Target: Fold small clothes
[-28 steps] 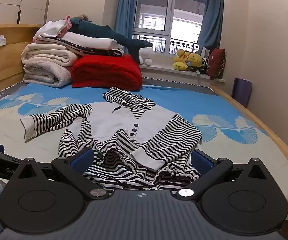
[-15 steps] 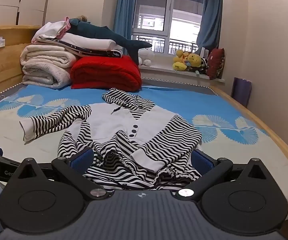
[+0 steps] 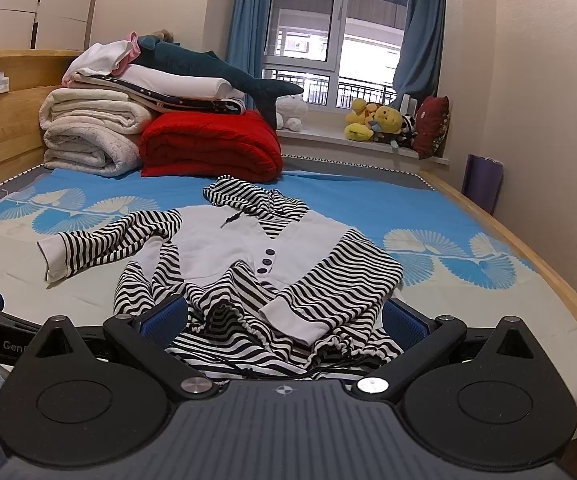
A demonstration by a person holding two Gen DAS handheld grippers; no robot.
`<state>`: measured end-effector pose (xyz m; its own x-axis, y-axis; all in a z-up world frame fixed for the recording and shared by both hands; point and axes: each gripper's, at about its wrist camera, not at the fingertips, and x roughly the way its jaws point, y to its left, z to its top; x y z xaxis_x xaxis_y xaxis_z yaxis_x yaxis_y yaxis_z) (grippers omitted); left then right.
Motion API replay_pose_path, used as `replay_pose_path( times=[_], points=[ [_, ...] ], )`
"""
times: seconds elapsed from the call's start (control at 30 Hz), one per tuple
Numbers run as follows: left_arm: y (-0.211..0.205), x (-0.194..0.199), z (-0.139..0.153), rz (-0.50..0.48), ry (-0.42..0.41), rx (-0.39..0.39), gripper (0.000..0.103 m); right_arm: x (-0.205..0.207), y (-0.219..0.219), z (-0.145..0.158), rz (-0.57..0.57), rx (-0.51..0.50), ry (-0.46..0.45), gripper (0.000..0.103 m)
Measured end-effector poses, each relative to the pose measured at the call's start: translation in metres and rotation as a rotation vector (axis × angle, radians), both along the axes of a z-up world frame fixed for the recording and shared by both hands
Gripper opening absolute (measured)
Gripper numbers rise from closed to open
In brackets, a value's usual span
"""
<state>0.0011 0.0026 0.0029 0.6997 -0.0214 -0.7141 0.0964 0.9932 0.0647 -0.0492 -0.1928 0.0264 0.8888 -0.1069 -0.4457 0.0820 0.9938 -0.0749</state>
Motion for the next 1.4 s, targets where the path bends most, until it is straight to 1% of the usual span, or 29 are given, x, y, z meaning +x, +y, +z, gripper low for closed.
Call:
replay_pose_path(
  times=[1.4],
  points=[
    [-0.0014, -0.0035, 0.0004, -0.007, -0.013, 0.002, 0.103, -0.0016, 0.0018, 0.0028, -0.005, -0.005, 0.002, 0.102]
  ],
)
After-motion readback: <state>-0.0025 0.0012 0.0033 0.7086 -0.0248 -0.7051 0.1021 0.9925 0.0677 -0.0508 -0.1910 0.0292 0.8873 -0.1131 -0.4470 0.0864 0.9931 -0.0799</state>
